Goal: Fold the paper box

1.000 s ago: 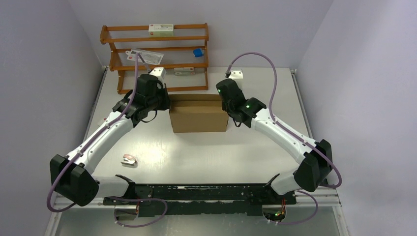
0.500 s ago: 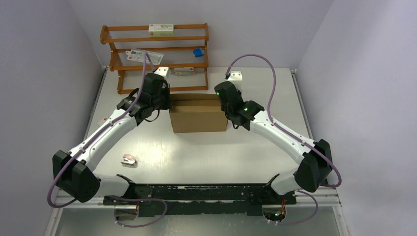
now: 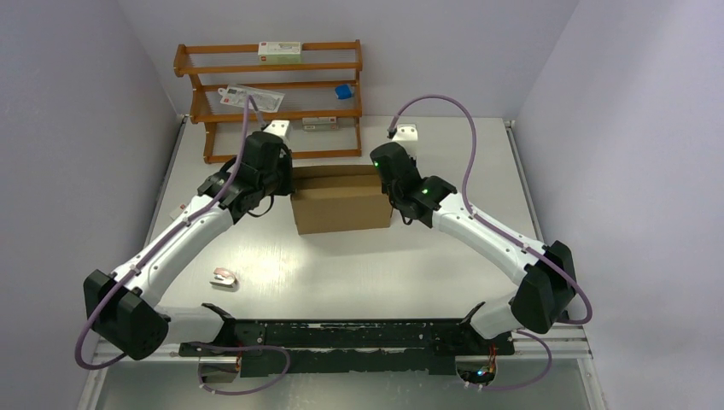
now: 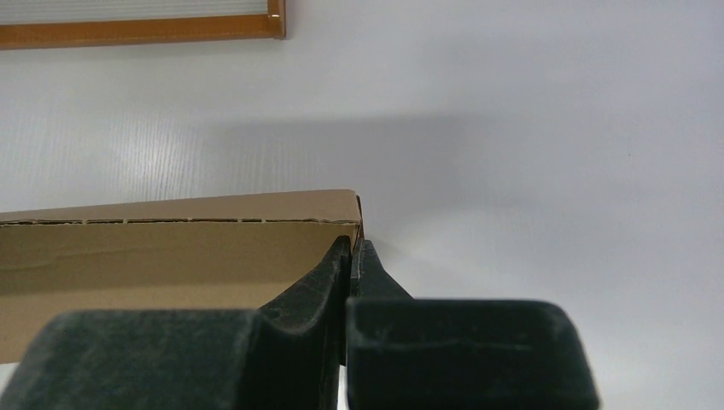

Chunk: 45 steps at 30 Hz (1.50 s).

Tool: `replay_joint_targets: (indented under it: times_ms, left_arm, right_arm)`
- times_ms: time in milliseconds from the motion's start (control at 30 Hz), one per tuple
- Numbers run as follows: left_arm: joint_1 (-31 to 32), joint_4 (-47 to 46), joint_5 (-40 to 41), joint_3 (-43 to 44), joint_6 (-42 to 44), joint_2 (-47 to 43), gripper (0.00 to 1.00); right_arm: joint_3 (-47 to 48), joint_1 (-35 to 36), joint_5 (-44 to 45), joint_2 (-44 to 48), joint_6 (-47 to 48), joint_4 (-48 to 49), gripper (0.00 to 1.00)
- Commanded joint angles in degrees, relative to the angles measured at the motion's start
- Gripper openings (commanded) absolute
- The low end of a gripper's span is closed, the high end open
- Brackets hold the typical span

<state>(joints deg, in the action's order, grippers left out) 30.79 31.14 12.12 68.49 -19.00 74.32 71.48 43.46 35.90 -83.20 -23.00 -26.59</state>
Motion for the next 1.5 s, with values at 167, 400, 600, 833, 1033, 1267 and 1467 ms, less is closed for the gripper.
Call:
replay_joint_targets:
  times_ms: [167,400,600,833,1033,1267,1467]
  left_arm:
    - [2.05,-12.91,-17.80,-2.89,-8.14,-1.73,0.05]
    - [2.09,-9.81,-14.71,-1.81,-6.14,-1.46,0.05]
    - [2.09,-5.80,-13.28,-2.38,-4.70,0.56,0.05]
    - [2.09,-7.56,-7.84,-9.73,-5.17,-2.61,0.05]
    - [2.08,-5.38,-5.45,-11.50,-4.43,-2.89,0.06]
    - [2.04,-9.21,-10.08,-15.19,-6.23,-6.13,0.22]
    - [1.20,-7.57,-8.03,-12.42,-5.20,-12.81,0.43]
  right_arm:
    - [-3.43,2.50,-10.85,-2.52,-2.40,-1.30,0.00]
    - [-3.72,2.50,-11.08,-2.40,-2.25,-0.94,0.00]
    - [-3.70,2.50,-11.13,-2.54,-2.25,-0.98,0.00]
    - [-5.68,2.47,-10.26,-0.89,-2.54,0.92,0.00]
    - [-7.16,2.50,-10.54,0.22,-2.97,2.69,0.00]
    - [-8.40,2.44,-10.46,3.97,-3.54,3.45,0.08]
    - [-7.61,1.17,-11.00,9.33,-2.88,2.42,0.41]
